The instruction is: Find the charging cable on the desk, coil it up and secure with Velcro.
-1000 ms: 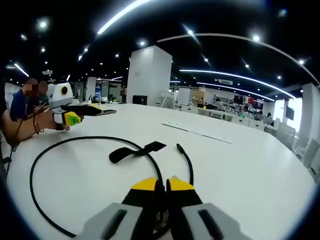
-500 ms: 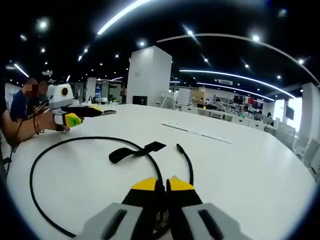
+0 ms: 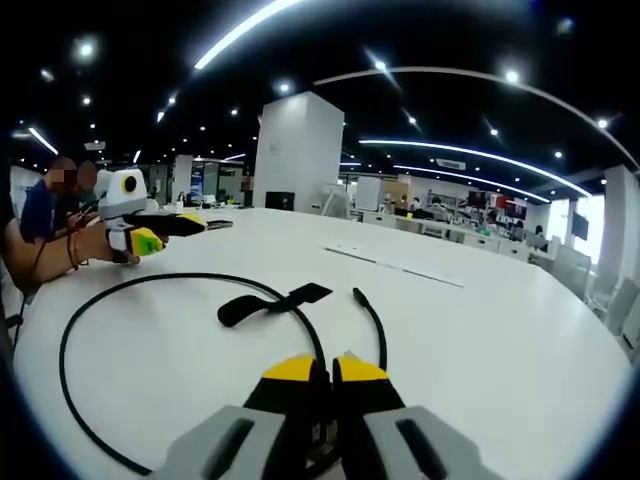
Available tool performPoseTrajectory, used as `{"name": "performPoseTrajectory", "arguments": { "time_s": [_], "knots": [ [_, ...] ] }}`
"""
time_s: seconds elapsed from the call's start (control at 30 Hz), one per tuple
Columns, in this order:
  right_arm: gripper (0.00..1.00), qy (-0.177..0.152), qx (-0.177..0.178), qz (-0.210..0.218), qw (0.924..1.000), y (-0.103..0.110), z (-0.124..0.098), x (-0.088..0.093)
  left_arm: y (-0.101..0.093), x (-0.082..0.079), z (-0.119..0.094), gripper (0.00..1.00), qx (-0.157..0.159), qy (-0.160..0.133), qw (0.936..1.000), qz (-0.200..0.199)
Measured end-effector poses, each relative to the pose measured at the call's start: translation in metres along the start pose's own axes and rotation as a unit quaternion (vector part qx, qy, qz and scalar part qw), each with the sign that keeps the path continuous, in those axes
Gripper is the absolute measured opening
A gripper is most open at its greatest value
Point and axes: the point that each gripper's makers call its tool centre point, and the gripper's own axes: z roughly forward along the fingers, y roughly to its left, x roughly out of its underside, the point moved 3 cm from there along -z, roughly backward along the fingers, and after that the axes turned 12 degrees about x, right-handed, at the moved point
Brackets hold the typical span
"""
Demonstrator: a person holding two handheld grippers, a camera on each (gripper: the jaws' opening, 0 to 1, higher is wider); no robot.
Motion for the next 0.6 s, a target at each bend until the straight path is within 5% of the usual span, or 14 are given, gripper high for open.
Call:
{"name": "performPoseTrajectory", "arguments": {
  "time_s": [0.6],
  "knots": [
    [0.08, 0.000, 0.001, -0.008, 1.0000, 0.0000, -0.0002, -0.0006, 0.0028, -0.0047, 0.0074, 0.41, 0.000, 0.011, 0.9999, 0.002]
  ]
}}
